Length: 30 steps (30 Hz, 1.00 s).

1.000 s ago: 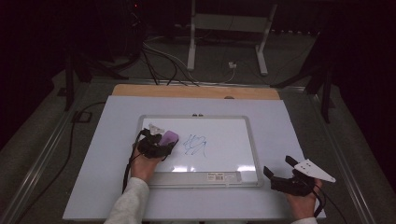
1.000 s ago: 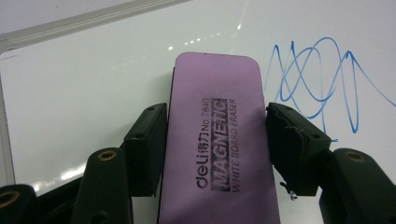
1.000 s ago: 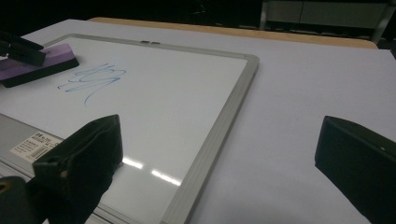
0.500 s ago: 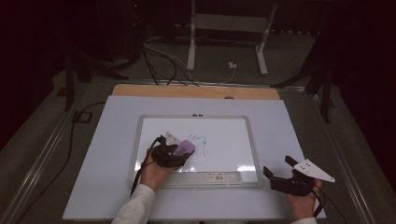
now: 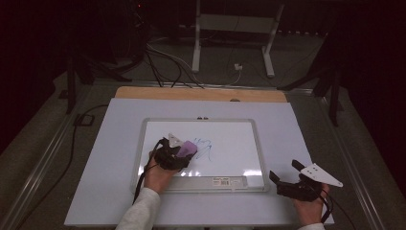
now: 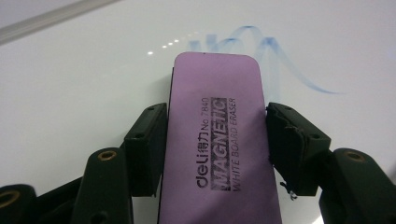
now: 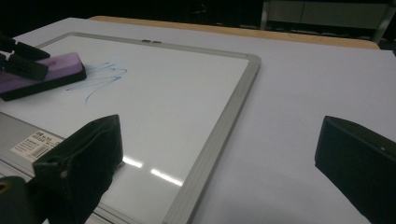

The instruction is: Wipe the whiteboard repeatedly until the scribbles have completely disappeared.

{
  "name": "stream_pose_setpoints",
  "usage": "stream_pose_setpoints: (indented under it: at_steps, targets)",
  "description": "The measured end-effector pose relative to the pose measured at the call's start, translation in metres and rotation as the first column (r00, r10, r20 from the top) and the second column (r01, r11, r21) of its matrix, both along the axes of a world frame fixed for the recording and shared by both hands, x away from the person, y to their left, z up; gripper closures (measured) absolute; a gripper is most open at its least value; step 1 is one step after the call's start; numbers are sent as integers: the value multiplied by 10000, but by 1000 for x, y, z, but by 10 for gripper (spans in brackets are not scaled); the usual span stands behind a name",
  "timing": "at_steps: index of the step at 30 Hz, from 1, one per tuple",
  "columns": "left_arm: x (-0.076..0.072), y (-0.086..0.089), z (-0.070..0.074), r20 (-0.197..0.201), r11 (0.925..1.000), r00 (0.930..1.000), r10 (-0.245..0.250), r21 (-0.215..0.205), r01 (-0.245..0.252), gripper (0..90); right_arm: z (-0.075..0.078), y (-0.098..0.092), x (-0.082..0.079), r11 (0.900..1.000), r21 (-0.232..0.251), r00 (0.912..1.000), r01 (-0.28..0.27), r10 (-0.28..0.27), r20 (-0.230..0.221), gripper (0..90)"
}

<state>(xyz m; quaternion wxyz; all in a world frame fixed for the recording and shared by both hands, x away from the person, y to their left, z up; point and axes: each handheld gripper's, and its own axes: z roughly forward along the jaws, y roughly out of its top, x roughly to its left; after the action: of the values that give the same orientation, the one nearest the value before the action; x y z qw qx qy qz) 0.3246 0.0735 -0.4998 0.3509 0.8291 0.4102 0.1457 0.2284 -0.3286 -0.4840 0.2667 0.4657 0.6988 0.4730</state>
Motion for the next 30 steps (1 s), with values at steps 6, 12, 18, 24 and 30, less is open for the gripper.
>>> stream_pose_setpoints:
  at_steps: [6,12,18,24,30]
  targets:
    - [-6,-16,2,3,9981,9983,-588,205,588,421,0,-1,0,10000,49,10000,35,-35,1,11]
    - [10,10,1,190,9951,9959,886,417,-893,421,0,-3,-1,9999,66,10000,83,-84,14,11]
    - [19,24,0,64,9856,9857,1684,161,-1685,421,0,-2,0,10000,55,10000,51,-51,-14,11]
    - [11,0,-1,18,9958,9958,918,-27,-918,421,0,0,0,10000,6,10000,-1,1,7,11]
    - [1,-32,0,-81,9999,9999,-101,-68,101,421,0,-1,0,10000,19,10000,9,-9,0,12]
